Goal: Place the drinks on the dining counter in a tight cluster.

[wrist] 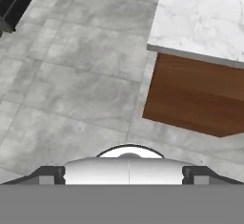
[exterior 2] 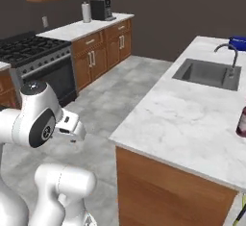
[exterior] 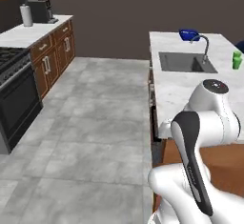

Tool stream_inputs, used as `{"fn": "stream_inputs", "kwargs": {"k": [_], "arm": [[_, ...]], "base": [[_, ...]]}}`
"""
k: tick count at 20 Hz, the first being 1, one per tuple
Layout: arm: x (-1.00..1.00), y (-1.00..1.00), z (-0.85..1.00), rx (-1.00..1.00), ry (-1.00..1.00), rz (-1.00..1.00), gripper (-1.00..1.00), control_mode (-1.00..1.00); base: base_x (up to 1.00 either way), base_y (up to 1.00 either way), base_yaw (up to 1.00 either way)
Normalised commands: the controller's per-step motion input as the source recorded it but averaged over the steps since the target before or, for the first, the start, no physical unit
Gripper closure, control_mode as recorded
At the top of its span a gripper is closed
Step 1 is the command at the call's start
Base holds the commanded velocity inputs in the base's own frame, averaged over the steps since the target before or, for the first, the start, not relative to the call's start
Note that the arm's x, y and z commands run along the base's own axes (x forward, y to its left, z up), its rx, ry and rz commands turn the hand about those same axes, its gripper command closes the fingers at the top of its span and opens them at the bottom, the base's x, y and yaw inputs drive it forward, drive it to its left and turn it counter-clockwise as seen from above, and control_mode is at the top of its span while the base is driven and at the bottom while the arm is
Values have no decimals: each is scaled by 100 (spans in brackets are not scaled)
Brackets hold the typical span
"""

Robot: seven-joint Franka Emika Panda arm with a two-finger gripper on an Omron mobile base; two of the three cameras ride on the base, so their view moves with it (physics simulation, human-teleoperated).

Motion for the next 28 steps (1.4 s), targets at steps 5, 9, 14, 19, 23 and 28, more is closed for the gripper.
{"fn": "stream_inputs", "kwargs": {"k": [5, 9, 14, 19, 23, 28], "arm": [[0, 0, 0, 0, 0, 0, -100, 100], [0, 0, 0, 0, 0, 0, -100, 100], [0, 0, 0, 0, 0, 0, -100, 100], [0, 0, 0, 0, 0, 0, -100, 100], [0, 0, 0, 0, 0, 0, -100, 100], [0, 0, 0, 0, 0, 0, -100, 100]], "base": [[-3, 100, 73], [-1, 100, 72], [50, 73, 61], [100, 3, 17], [79, 29, 4], [31, 90, 33]]}}
